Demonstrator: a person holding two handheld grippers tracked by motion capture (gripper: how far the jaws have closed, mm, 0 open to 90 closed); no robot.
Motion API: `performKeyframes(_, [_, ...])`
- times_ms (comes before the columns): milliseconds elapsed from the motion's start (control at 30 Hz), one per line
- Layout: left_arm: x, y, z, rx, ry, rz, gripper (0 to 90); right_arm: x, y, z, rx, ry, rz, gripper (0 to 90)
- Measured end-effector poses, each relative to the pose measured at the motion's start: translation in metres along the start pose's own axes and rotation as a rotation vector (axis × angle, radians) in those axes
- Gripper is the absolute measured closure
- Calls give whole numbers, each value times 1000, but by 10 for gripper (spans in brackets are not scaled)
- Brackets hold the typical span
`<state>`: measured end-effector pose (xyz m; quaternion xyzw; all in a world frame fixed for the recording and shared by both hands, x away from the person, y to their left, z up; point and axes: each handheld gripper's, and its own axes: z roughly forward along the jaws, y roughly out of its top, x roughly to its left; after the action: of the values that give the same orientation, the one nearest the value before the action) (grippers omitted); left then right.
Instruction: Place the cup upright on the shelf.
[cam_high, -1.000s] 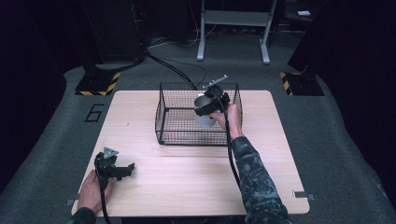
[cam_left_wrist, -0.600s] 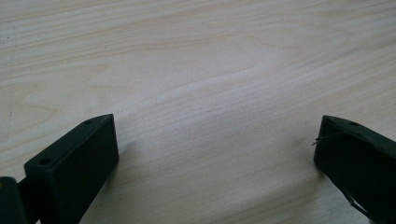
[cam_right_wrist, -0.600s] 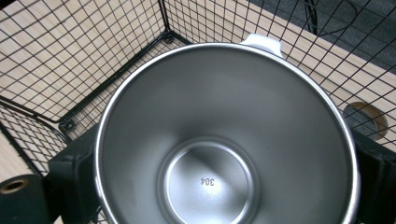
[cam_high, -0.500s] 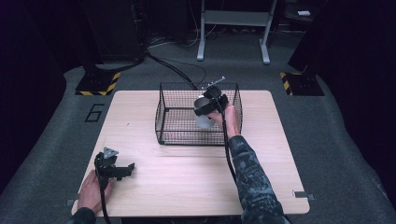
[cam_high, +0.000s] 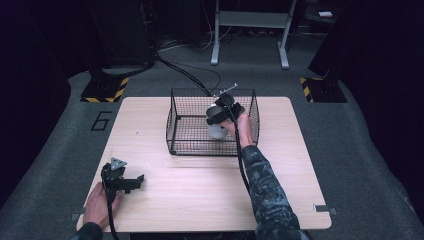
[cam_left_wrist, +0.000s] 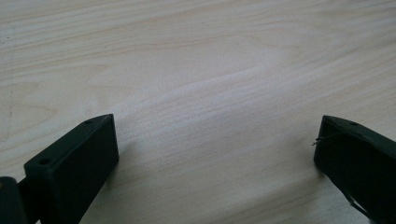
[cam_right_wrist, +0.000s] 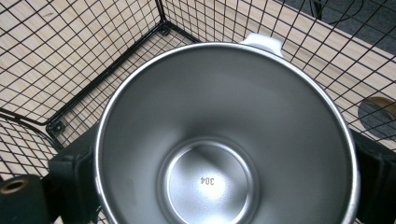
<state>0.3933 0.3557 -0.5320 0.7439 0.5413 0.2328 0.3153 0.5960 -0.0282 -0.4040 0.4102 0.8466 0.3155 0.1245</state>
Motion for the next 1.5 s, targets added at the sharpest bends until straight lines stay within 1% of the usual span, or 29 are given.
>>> performKeyframes(167, [0, 0, 0, 0, 0, 0, 0, 1, 0, 5, 10, 5, 5, 61])
performKeyframes(333, [0, 0, 0, 0, 0, 0, 0, 2, 1, 14, 27, 4, -11, 61])
performKeyframes(467, [0, 0, 0, -3, -1, 0, 0, 3, 2, 18, 35, 7, -6, 61])
performKeyframes(500, [0, 0, 0, 0, 0, 0, 0, 4, 2, 19, 41, 8, 11, 61])
performKeyframes(567, [0, 0, 0, 1, -1, 0, 0, 4, 2, 21, 45, 8, 2, 61])
performKeyframes(600, [0, 0, 0, 0, 0, 0, 0, 4, 1, 23, 37, 9, 4, 61])
performKeyframes(733, [0, 0, 0, -2, -2, 0, 0, 4, 1, 26, 44, 10, 2, 61])
performKeyframes(867, [0, 0, 0, -2, -2, 0, 0, 5, 0, 28, 56, 10, 14, 61])
performKeyframes(900, [0, 0, 0, 0, -1, 1, 0, 5, 0, 29, 58, 12, 7, 61])
performKeyframes(1033, [0, 0, 0, -2, -1, 0, 0, 5, -1, 32, 62, 13, 6, 61])
performKeyframes(1200, [0, 0, 0, -2, -2, -1, 0, 5, -2, 32, 63, 16, 8, 61])
performKeyframes(1267, [0, 0, 0, -2, -1, 0, 0, 5, -3, 32, 69, 17, 17, 60])
performKeyframes(1333, [0, 0, 0, 0, -1, 0, 0, 5, -5, 31, 68, 19, 1, 60])
performKeyframes(1467, [0, 0, 0, 1, 0, 0, 0, 7, -8, 29, 84, 18, -2, 60])
performKeyframes(1500, [0, 0, 0, -2, -1, -1, 0, 7, -9, 29, 88, 17, -11, 59])
